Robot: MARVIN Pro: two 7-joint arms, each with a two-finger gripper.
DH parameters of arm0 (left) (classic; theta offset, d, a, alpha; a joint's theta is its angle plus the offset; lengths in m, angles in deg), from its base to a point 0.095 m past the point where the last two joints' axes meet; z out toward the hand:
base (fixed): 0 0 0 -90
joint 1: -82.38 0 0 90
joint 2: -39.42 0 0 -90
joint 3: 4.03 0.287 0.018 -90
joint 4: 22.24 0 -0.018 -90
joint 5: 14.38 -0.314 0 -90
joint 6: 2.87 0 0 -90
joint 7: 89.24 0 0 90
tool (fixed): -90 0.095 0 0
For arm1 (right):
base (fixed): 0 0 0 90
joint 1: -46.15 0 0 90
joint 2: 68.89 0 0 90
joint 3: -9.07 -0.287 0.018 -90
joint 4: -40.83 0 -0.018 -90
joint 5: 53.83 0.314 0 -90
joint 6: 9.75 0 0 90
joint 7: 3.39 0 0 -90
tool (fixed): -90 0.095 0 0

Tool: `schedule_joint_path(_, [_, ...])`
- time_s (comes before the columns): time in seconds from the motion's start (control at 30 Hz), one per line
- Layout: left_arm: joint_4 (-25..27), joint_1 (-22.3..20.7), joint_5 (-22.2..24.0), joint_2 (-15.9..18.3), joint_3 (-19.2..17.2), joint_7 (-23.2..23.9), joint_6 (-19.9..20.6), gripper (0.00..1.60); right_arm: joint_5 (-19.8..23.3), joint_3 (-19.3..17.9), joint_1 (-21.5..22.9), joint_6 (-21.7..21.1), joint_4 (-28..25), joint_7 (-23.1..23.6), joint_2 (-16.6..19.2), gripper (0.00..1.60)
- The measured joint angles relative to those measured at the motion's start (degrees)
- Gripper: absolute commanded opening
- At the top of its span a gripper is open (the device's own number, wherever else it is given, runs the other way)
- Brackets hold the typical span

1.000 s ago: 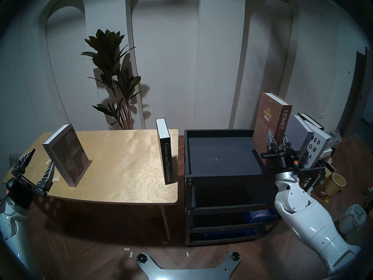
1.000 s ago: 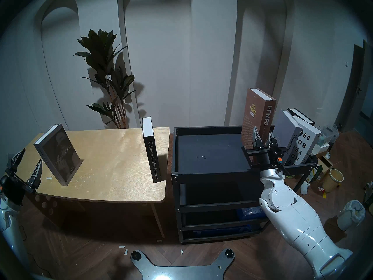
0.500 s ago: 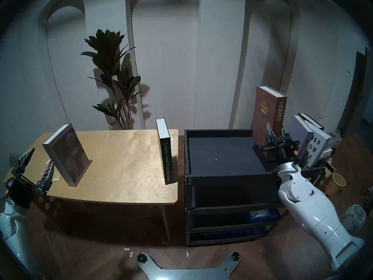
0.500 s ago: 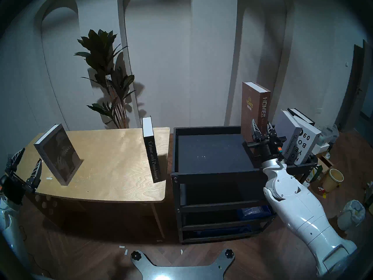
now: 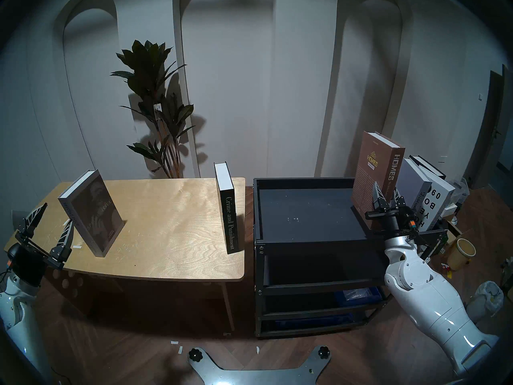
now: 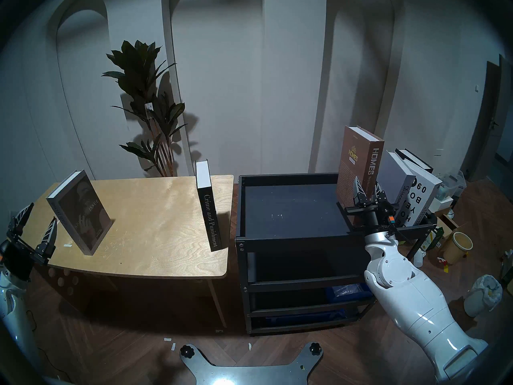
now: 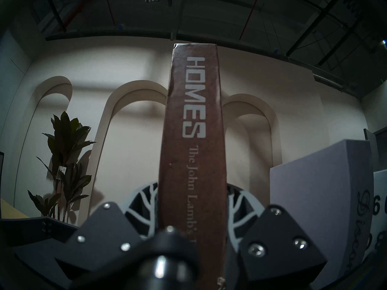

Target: Move the books from the display table onto the shelf, standing them upright with spines facing out and tallest at one end

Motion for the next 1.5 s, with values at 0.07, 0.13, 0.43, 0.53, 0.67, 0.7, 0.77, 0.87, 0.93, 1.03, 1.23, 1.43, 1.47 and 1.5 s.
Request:
schedule_joint_path(0.07, [0.0, 0.0, 0.0, 0.0, 0.0, 0.0, 0.0, 1.6, -0.1, 0.5, 0.0, 0.5, 1.6, 0.6, 0.0, 0.0])
schedule_joint_path(0.13, [0.0, 0.0, 0.0, 0.0, 0.0, 0.0, 0.0, 1.6, -0.5, 1.1, 0.0, 0.9, 2.9, 1.1, 0.0, 0.0])
schedule_joint_path(0.43, [0.0, -0.1, 0.0, 0.0, 0.0, 0.0, 0.0, 1.6, -2.0, 3.2, 1.3, 3.0, 6.5, 2.5, -1.0, 0.0])
schedule_joint_path(0.53, [0.0, -0.1, 0.0, 0.0, 0.0, 0.0, 0.0, 1.6, -2.2, 3.4, 1.5, 3.6, 7.0, 2.5, -1.5, 0.0])
schedule_joint_path(0.67, [0.0, -0.1, 0.0, 0.0, 0.0, 0.0, 0.0, 1.6, -2.2, 2.9, 1.4, 3.9, 6.7, 1.7, -2.0, 0.0])
schedule_joint_path(0.7, [0.0, -0.1, 0.0, 0.0, 0.0, 0.0, 0.0, 1.6, -2.1, 2.8, 1.4, 4.0, 6.6, 1.6, -2.0, 0.0])
schedule_joint_path(0.77, [0.0, -0.1, 0.0, 0.0, 0.0, 0.0, 0.0, 1.6, -1.0, 2.0, 1.0, 4.0, 6.1, 0.7, -2.2, 0.0])
schedule_joint_path(0.87, [0.0, -0.1, 0.0, 0.0, 0.0, 0.0, 0.0, 1.6, 0.0, 1.3, 0.2, 4.0, 5.6, 0.0, -2.2, 0.0])
schedule_joint_path(0.93, [0.0, -0.1, 0.0, 0.0, 0.0, 0.0, 0.0, 1.6, 0.4, 1.0, -0.2, 4.0, 5.5, -0.3, -2.1, 0.0])
schedule_joint_path(1.03, [0.0, -0.1, 0.0, 0.0, 0.0, 0.0, 0.0, 1.6, 0.9, 0.7, -0.8, 4.2, 5.5, -0.5, -1.9, 0.0])
schedule_joint_path(1.23, [0.0, -0.1, 0.0, 0.0, 0.0, 0.0, 0.0, 1.6, 1.4, 0.6, -1.9, 4.9, 5.3, -0.9, -1.8, 0.67])
schedule_joint_path(1.43, [0.0, -0.1, 0.0, 0.0, -0.1, 0.0, 0.0, 1.6, 1.1, 0.6, -2.3, 5.0, 4.7, -1.6, -1.8, 1.6])
schedule_joint_path(1.47, [0.0, -0.1, 0.0, -0.1, -0.1, 0.0, 0.0, 1.6, 1.0, 0.6, -2.3, 5.0, 4.5, -1.8, -1.8, 1.6])
schedule_joint_path(1.5, [0.0, -0.1, 0.0, -0.1, -0.1, 0.0, 0.0, 1.6, 0.9, 0.6, -2.3, 4.9, 4.4, -1.9, -1.8, 1.6])
